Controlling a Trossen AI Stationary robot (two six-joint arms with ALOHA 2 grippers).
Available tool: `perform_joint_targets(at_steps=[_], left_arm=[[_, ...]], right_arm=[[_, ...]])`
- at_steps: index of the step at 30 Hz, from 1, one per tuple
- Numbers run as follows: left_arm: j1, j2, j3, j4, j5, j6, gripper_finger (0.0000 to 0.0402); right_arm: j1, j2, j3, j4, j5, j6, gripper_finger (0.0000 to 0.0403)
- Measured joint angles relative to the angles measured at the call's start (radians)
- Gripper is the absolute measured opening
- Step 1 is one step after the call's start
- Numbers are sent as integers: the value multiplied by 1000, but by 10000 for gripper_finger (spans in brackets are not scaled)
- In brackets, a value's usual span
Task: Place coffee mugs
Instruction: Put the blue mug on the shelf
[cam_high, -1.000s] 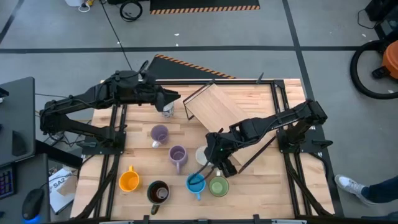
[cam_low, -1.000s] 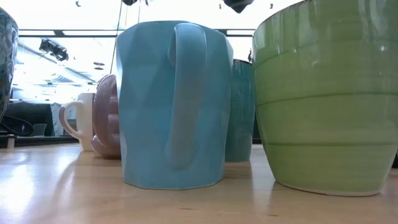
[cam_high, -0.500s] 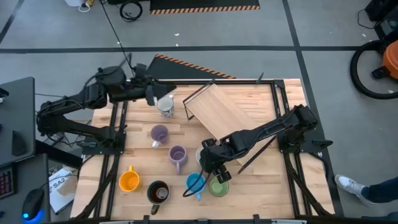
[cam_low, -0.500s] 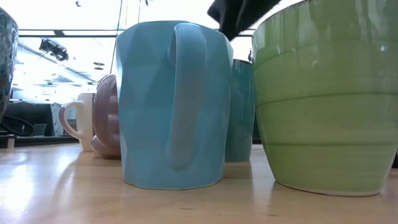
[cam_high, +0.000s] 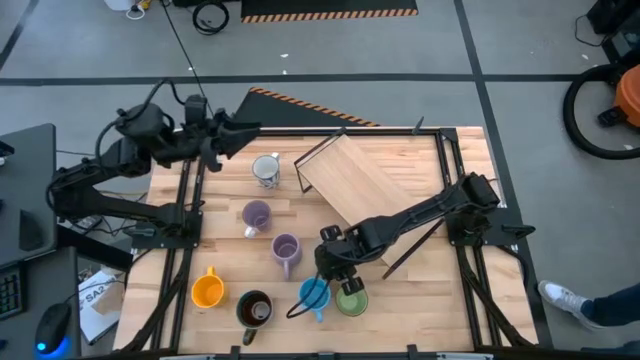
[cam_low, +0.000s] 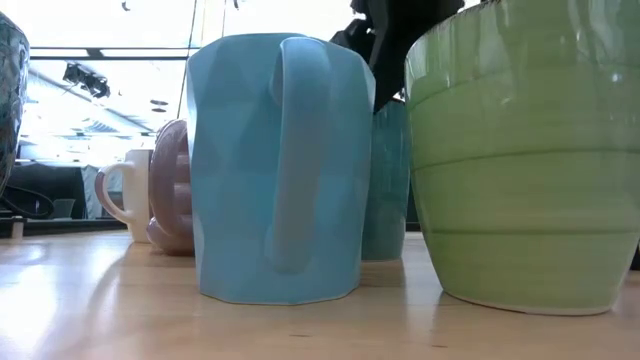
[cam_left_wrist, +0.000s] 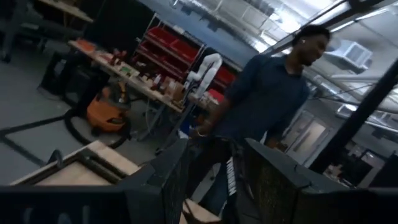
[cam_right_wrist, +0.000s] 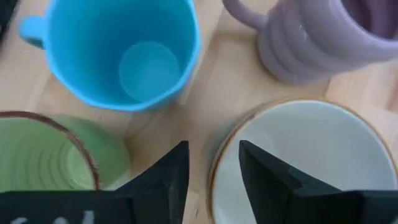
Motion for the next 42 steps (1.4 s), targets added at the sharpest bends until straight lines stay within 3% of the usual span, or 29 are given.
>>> perform_joint_targets(at_steps=[16, 25, 42], left_arm=[[-6, -18, 0, -7, 11, 7, 162], [-6, -18, 0, -11, 12, 30, 162], [1, -16, 0, -14, 12, 85, 162]], right_arm=[[-21, 30, 0, 16, -20, -29, 41], [-23, 12, 25, -57, -34, -27, 46], [-58, -2, 263, -222, -26, -214, 44]])
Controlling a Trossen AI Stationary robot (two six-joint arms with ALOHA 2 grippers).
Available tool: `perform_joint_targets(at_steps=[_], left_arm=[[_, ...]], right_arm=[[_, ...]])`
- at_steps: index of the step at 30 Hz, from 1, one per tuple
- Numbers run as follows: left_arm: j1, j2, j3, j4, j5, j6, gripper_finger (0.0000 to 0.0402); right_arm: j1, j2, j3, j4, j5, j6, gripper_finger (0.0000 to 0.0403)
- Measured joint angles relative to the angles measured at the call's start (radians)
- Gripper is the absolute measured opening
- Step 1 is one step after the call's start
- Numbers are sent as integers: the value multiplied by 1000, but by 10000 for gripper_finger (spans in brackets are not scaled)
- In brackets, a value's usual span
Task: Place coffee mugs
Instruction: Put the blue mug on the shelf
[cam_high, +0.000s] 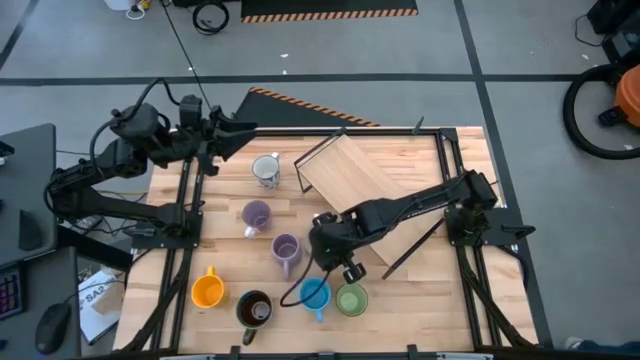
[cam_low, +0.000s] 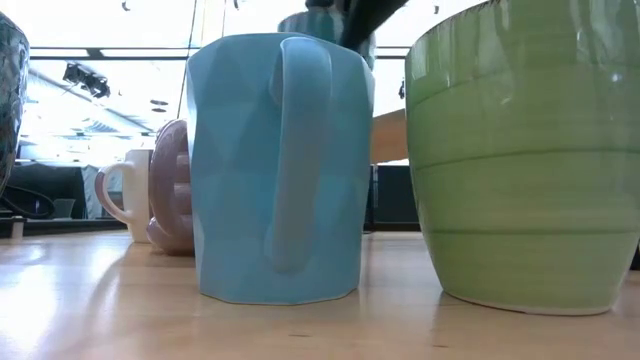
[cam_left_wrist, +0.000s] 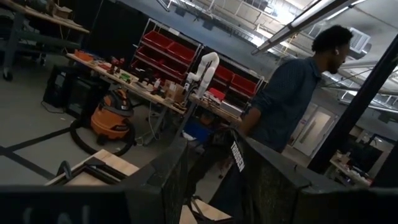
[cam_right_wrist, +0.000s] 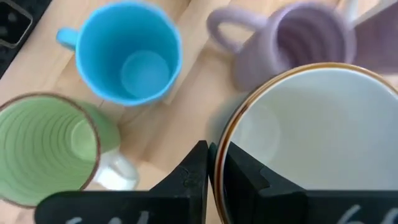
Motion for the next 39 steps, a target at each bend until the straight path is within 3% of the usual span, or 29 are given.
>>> perform_joint_targets(at_steps=[10, 24, 31, 39], left_arm=[[56, 0, 0, -36, -1, -35, 162], [111, 47, 0, -135, 0, 88, 162], [157, 60, 0, -225, 1, 201, 162], [190, 70, 0, -257, -1, 289, 162]], right_arm=[[-82, 0, 220, -107, 11, -51, 44], [-212, -1, 473, -398, 154, 7, 44], [-324, -1, 484, -559, 184, 179, 44], [-453, 1, 476, -555, 110, 252, 44]])
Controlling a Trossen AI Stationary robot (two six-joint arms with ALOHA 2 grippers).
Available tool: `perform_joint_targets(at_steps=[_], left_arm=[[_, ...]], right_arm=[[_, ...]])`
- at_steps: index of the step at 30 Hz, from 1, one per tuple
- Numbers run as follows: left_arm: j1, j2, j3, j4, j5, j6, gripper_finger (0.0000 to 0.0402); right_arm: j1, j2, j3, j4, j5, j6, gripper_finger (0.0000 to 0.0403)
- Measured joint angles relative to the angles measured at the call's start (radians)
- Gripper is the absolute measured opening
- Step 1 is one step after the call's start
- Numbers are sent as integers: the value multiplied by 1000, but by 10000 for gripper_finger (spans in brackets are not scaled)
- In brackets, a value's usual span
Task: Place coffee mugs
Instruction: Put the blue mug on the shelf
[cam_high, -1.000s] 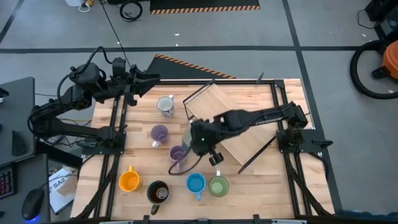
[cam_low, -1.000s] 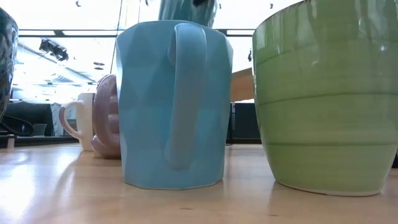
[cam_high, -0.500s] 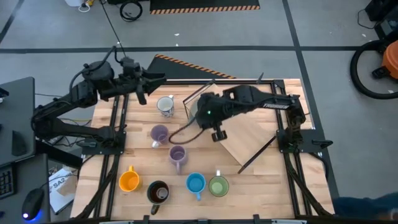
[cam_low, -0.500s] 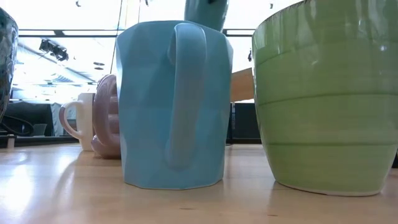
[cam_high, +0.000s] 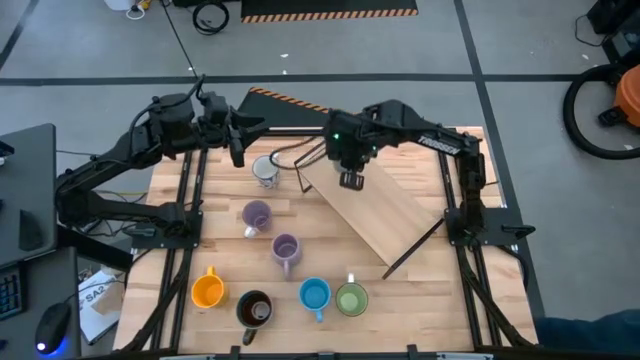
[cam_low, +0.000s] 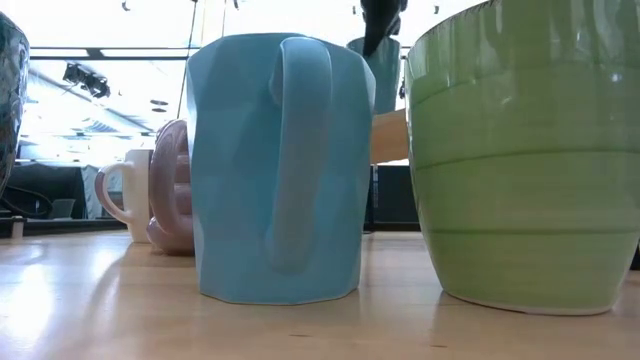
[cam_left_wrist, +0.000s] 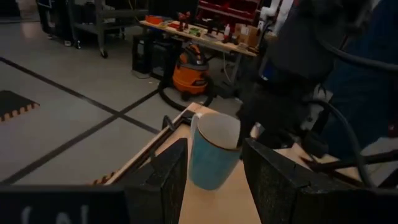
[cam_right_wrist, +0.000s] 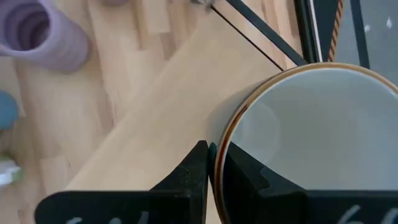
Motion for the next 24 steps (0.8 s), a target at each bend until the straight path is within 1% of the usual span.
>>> perform_joint_targets(at_steps=[3, 9, 13, 16, 20, 24], left_arm=[[3, -2, 0, 8, 1, 9, 162], [3, -2, 0, 12, 0, -44, 162], [3, -2, 0, 46, -32, -91, 162], [3, 3, 0, 80, -66, -110, 162], [2, 12, 1, 117, -83, -112, 162], [0, 19, 0, 112, -89, -118, 162]], right_arm=[[-32, 0, 0, 6, -4, -4, 44], [-93, -1, -11, 17, -7, 33, 44], [-129, 1, -34, 28, -19, 57, 44], [-141, 0, -40, 25, -33, 26, 44], [-141, 0, -41, 45, -36, -34, 44], [-141, 0, -41, 52, -41, -63, 44]])
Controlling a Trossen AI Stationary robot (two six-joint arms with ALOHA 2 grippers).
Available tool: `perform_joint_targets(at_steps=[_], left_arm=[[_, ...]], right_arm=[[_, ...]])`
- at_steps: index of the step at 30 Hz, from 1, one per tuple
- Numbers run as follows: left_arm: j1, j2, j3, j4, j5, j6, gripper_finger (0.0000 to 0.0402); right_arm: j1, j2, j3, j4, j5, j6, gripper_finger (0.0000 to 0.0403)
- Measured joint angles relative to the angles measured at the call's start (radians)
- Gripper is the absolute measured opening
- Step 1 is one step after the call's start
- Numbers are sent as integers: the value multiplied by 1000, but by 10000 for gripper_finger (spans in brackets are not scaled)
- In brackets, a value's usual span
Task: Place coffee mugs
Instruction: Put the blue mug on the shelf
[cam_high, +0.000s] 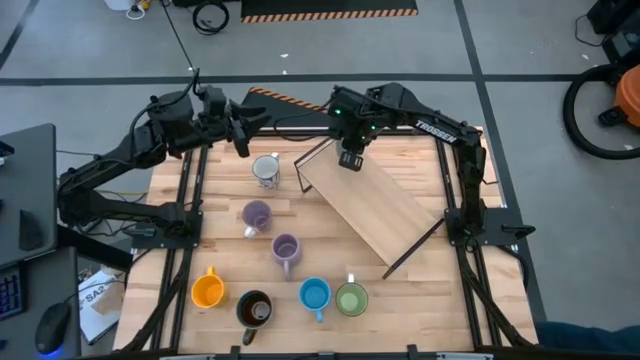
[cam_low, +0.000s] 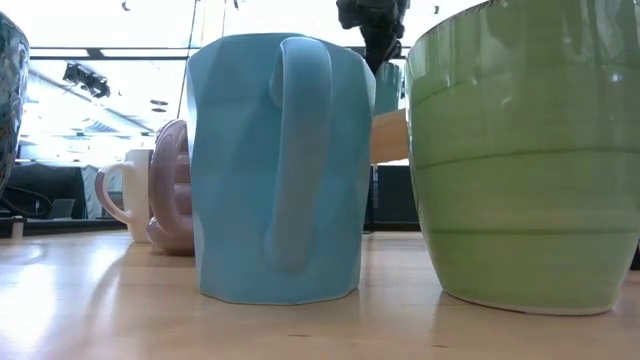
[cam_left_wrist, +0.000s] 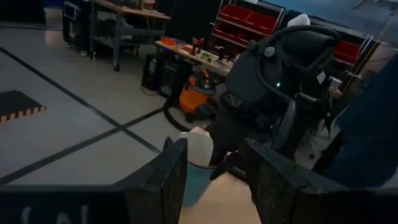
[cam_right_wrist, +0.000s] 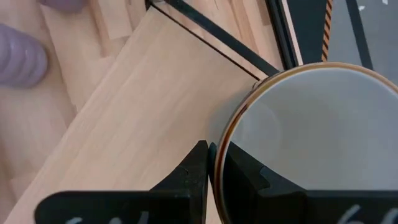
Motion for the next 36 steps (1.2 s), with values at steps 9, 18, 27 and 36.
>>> perform_joint_targets(at_steps=[9, 18, 27, 36], left_arm=[[-6, 12, 0, 0, -8, -19, 162], [-6, 20, 0, 0, -8, -26, 162], [-6, 19, 0, -2, -8, -27, 162], [-6, 19, 0, -1, -8, -27, 162]], right_arm=[[-21, 0, -91, 54, -33, -32, 44], [-23, -3, -116, 87, -40, -57, 54], [-23, -2, -112, 82, -42, -57, 88], [-23, -2, -112, 82, -43, -71, 123]])
